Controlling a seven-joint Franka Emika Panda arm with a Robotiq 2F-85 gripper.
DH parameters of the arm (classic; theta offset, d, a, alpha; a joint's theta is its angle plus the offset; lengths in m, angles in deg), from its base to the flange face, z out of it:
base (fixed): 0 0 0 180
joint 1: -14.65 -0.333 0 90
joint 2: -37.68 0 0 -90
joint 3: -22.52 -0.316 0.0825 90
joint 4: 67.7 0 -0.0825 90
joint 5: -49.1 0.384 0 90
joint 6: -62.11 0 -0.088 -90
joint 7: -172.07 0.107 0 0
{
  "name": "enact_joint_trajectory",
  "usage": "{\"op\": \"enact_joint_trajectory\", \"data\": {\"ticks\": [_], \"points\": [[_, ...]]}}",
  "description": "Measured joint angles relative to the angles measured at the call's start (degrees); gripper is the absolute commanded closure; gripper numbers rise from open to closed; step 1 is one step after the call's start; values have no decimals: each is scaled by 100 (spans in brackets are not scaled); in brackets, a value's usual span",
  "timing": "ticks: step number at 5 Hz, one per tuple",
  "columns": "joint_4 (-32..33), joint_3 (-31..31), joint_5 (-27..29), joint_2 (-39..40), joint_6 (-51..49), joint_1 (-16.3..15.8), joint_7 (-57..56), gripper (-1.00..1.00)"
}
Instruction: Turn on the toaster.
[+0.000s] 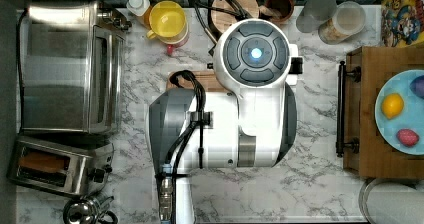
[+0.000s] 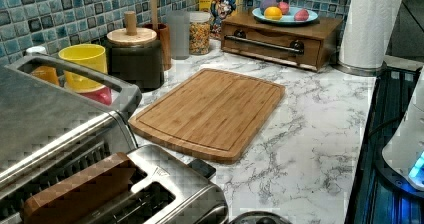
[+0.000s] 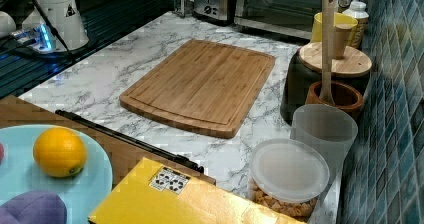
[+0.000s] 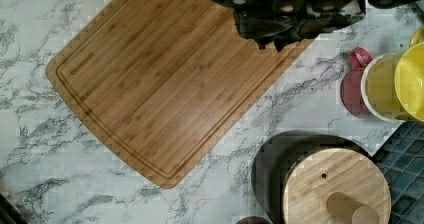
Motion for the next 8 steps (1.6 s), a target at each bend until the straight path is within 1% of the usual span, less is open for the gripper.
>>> {"op": "enact_joint_trajectory", "data": {"ticks": [2,4,5,6,7,8], "points": [[11,-12,24,3,222,0,-1,100],[313,-88,213,-17,549,-56,-30,100],[520,-255,213,-18,555,-97,-109,100],[934,-475,234,-139,784,-238,-421,100],[1449,-691,353,-370,925,-513,-769,100],[1902,-1062,466,-609,930,-668,-795,100]]}}
